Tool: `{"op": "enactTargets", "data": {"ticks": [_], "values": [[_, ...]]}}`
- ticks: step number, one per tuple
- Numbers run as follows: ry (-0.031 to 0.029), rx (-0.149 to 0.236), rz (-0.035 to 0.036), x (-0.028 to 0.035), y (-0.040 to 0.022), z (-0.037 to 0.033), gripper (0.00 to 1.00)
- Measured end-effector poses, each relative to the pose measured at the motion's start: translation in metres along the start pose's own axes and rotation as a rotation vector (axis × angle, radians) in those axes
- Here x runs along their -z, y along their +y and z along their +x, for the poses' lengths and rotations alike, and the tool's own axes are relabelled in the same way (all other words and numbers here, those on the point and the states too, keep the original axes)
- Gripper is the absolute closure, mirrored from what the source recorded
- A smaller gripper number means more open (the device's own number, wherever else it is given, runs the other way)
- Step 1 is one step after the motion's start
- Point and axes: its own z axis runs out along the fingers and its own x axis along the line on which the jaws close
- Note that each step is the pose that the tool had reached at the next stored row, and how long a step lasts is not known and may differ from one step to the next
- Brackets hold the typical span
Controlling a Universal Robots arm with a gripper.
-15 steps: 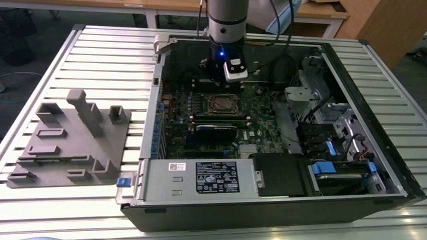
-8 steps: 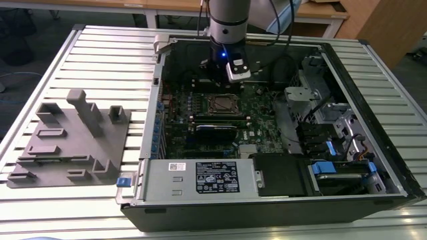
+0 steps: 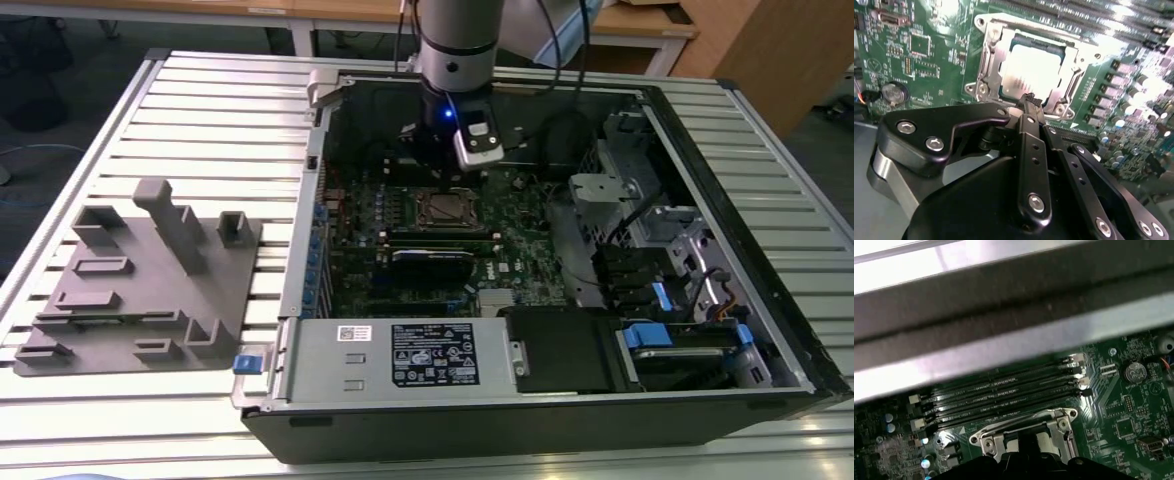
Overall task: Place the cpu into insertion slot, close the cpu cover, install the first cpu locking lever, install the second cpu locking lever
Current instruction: 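Install the first cpu locking lever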
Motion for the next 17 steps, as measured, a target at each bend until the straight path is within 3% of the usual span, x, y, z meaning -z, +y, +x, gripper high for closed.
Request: {"op": "enactTargets", "data": {"ticks": [5,11,17], "values": [[0.0003,0.006,-0.0004,0.0001,-0.0052,-0.0014,0.89],[0.0052,0.084,-0.0035,-0.0013,-0.0053,-0.0016,0.89],[0.0122,0.092,0.0043,-0.0013,-0.0055,-0.0060,0.89]]}}
